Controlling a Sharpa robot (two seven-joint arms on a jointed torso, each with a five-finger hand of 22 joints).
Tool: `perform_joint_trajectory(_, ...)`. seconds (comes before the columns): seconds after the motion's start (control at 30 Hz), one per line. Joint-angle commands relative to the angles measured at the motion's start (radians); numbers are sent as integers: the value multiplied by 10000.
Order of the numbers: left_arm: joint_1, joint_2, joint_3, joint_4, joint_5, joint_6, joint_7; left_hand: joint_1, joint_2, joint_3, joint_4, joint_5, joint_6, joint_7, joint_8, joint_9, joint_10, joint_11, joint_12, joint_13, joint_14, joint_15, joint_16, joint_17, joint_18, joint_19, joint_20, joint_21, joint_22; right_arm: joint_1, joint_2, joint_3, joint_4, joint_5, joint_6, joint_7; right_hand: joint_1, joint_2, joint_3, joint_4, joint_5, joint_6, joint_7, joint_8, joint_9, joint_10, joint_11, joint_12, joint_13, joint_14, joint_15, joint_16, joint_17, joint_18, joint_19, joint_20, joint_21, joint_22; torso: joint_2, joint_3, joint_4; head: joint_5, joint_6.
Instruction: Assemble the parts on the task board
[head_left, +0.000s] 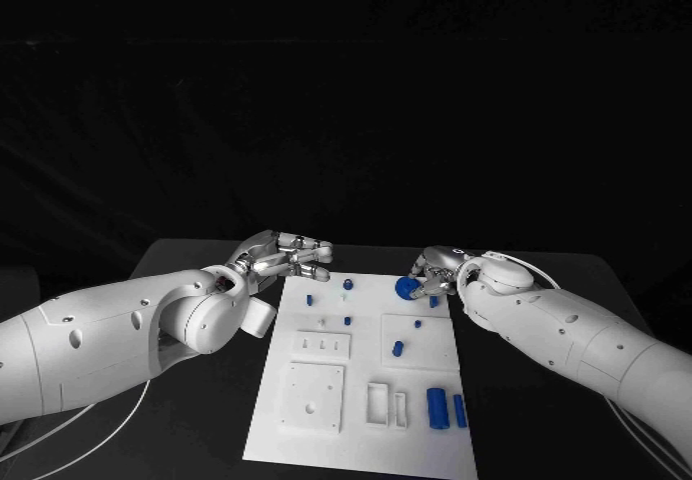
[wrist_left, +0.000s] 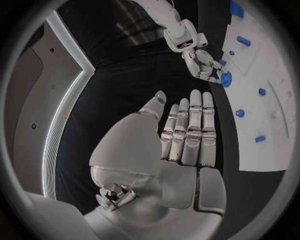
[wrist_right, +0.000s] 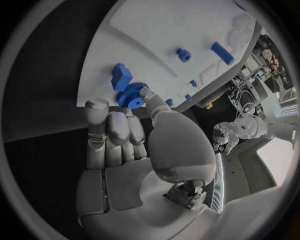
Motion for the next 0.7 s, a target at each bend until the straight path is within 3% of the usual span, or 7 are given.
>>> perform_joint_trajectory(0.03,6,18,7,25,-27,166,31,-31,-19,12,-14,67,-23,34,54,15,-53,-19,35,16,-64,-27,34,-8,-65,-59,8,46,-9,-29,24,-21,19,-171,221,-62,-123,-51,-108,165,-3,17,32,21,14,19,90,37,723,-7,102,69,-6,-57,409,90,-78,59,6,-3,1,-11,-13)
perform_joint_trajectory(0.33,7,12,7,37,-33,174,22,-31,-19,12,-14,67,-23,34,54,15,-53,-19,35,16,-64,-27,34,-8,-65,-59,8,46,-9,-29,48,-25,53,-325,127,-178,-87,-192,-369,643,-86,27,63,23,17,23,143,58,716,-11,133,109,9,-14,457,130,-161,256,11,-6,4,-36,-28)
perform_joint_trajectory(0.37,7,11,7,39,-33,175,21,-31,-19,12,-14,67,-23,34,54,15,-53,-19,35,16,-64,-27,34,-8,-65,-59,8,46,-9,-29,50,-25,55,-340,122,-187,-21,-255,-361,820,-104,36,64,18,12,19,145,60,708,-19,131,115,5,-11,478,130,-202,360,8,-4,4,-36,-30)
perform_joint_trajectory(0.7,8,29,7,32,-67,178,25,-25,-29,15,-14,68,-23,37,54,15,-52,-19,35,16,-63,-28,34,-7,-66,-63,7,56,-17,-30,103,-33,88,-608,9,-346,-68,-243,-312,920,-233,278,56,24,21,37,170,89,718,-8,158,153,29,-9,490,153,-208,439,18,-8,-5,-18,-10)
